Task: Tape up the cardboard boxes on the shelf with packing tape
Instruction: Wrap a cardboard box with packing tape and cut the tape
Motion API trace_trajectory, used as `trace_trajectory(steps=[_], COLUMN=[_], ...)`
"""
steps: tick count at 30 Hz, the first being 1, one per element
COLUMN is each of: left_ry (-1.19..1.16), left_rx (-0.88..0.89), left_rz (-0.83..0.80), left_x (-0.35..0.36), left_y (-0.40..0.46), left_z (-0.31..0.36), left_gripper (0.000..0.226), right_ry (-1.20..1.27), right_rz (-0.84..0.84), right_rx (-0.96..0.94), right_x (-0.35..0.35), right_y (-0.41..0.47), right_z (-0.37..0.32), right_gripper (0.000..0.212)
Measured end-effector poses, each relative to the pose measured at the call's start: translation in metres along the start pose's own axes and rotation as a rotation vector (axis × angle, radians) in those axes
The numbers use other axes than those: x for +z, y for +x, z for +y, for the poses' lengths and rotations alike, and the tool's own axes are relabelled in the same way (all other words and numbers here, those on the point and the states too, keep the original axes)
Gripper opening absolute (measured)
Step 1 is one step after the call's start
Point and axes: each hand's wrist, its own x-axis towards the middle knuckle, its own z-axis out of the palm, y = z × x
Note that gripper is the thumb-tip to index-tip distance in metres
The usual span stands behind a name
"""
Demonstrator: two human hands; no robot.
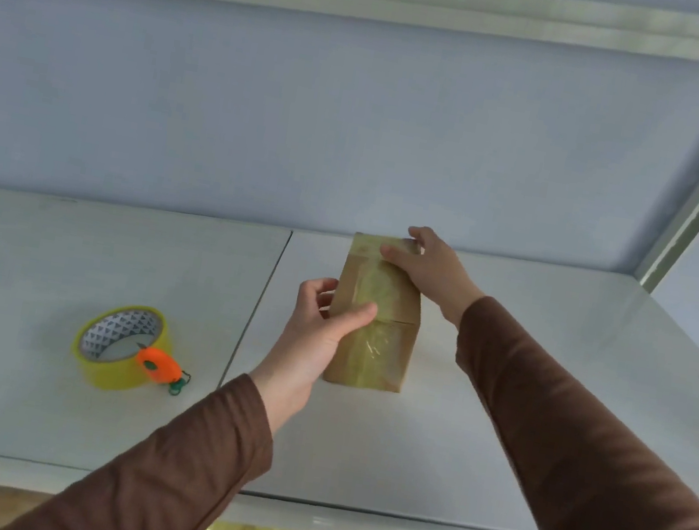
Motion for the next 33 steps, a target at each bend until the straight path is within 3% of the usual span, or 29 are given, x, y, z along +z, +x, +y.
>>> trace_trajectory(steps=[2, 5, 8, 10, 12, 14, 17, 19, 21, 23, 26, 30, 33], left_ry=[0.082, 0.23, 0.299, 0.38, 0.532, 0.762, 1.155, 1.307, 1.281, 1.24, 1.38, 1.291, 1.275], left_rx=[0.013, 0.113, 0.213, 0.228, 0.201, 0.147, 0.051, 0.035, 0.067, 0.094, 0.144, 0.125, 0.102], left_rz=[-0.011, -0.016, -0.07, -0.112, -0.136, -0.139, -0.159, -0.215, -0.247, -0.232, -0.203, -0.287, -0.35], left_x=[-0.003, -0.024, -0.061, -0.094, -0.13, -0.17, -0.223, -0.239, -0.242, -0.242, -0.24, -0.226, -0.209], left_y=[-0.006, -0.019, -0.032, -0.04, -0.044, -0.045, -0.043, -0.041, -0.037, -0.034, -0.033, -0.032, -0.035], left_z=[0.006, 0.021, 0.045, 0.061, 0.07, 0.074, 0.067, 0.053, 0.037, 0.028, 0.027, 0.03, 0.027], left_gripper=[0.082, 0.081, 0.073, 0.076, 0.088, 0.099, 0.114, 0.116, 0.112, 0.108, 0.096, 0.041, 0.021], right_ry=[-0.085, -0.251, -0.175, -0.091, -0.034, -0.03, -0.009, -0.013, -0.04, -0.045, -0.041, -0.045, -0.14], right_rz=[0.004, 0.212, 0.372, 0.373, 0.271, 0.075, -0.23, -0.302, -0.294, -0.28, -0.277, -0.218, -0.235], right_rx=[-0.032, -0.21, -0.53, -0.691, -0.727, -0.639, -0.456, -0.405, -0.374, -0.354, -0.379, -0.434, -0.512], right_x=[-0.006, -0.01, 0.008, 0.035, 0.069, 0.109, 0.164, 0.195, 0.218, 0.231, 0.231, 0.216, 0.201], right_y=[-0.013, -0.044, -0.085, -0.109, -0.125, -0.133, -0.138, -0.14, -0.14, -0.139, -0.138, -0.144, -0.152], right_z=[-0.004, -0.025, -0.059, -0.075, -0.081, -0.077, -0.069, -0.068, -0.07, -0.071, -0.069, -0.063, -0.054], right_gripper=[0.079, 0.065, 0.041, 0.031, 0.028, 0.031, 0.047, 0.058, 0.057, 0.043, 0.022, 0.019, 0.019])
